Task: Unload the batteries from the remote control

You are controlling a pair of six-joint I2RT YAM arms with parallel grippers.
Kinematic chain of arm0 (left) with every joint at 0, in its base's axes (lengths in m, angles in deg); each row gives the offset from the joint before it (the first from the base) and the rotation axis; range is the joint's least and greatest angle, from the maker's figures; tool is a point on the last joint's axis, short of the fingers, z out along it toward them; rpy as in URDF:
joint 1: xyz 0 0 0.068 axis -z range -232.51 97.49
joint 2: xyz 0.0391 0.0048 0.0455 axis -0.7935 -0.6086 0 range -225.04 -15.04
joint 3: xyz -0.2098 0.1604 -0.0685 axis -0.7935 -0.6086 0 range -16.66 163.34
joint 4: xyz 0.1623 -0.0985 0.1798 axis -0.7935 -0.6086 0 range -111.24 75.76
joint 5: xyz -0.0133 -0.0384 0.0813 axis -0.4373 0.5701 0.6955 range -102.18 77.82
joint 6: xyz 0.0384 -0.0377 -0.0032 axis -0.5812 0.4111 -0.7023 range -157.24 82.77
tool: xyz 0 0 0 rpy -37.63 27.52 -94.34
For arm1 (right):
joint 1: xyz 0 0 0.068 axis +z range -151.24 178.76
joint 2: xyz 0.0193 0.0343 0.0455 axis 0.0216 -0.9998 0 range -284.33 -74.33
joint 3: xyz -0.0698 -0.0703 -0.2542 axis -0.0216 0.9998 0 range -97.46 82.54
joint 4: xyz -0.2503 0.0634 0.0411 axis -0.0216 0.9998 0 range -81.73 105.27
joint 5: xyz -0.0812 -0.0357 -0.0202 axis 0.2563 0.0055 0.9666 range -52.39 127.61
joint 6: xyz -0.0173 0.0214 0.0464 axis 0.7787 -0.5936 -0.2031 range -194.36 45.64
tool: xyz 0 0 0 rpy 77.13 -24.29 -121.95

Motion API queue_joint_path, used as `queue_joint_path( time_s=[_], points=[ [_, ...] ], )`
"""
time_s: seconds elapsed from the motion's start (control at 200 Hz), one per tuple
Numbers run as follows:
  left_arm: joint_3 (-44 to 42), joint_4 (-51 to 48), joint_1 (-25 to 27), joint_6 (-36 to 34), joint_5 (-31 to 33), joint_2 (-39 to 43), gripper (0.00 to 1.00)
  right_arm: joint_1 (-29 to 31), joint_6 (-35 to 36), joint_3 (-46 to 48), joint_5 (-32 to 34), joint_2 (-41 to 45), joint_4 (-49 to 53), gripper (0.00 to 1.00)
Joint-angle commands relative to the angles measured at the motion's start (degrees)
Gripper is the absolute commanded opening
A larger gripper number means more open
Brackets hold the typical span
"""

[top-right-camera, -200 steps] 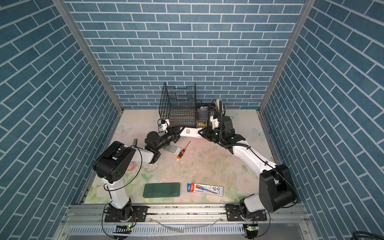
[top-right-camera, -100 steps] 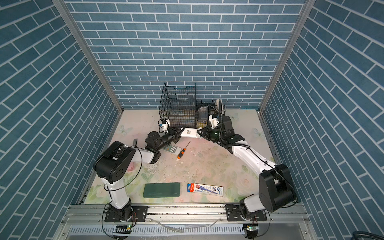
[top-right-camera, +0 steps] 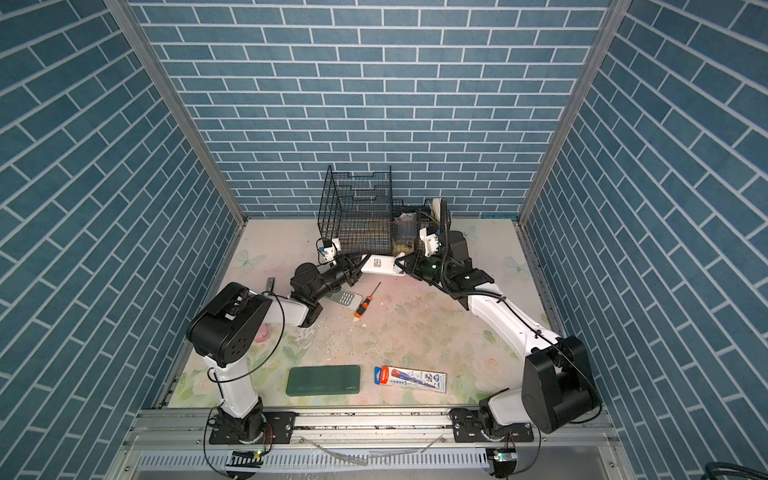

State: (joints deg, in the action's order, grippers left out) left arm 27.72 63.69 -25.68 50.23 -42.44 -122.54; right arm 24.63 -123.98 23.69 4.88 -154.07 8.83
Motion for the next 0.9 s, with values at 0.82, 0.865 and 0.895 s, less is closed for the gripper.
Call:
queue_joint_path(
  time_s=[0.82,0.865,0.895],
  points=[
    [-6.76,-0.16,-0.12,-5.72,0.78,3.77,0.0,-10.55,17.72,-0.23,17.5,3.81,23.17,0.0],
    [-6.76,-1.41,0.02,-6.56,0.8,4.41,0.0,-10.74,18.43,-0.04,19.21,2.85,23.62,0.0],
    [-6.69,-2.4,0.05,-7.03,0.75,4.78,0.0,-10.92,18.79,0.11,20.23,2.14,23.82,0.0]
  ],
)
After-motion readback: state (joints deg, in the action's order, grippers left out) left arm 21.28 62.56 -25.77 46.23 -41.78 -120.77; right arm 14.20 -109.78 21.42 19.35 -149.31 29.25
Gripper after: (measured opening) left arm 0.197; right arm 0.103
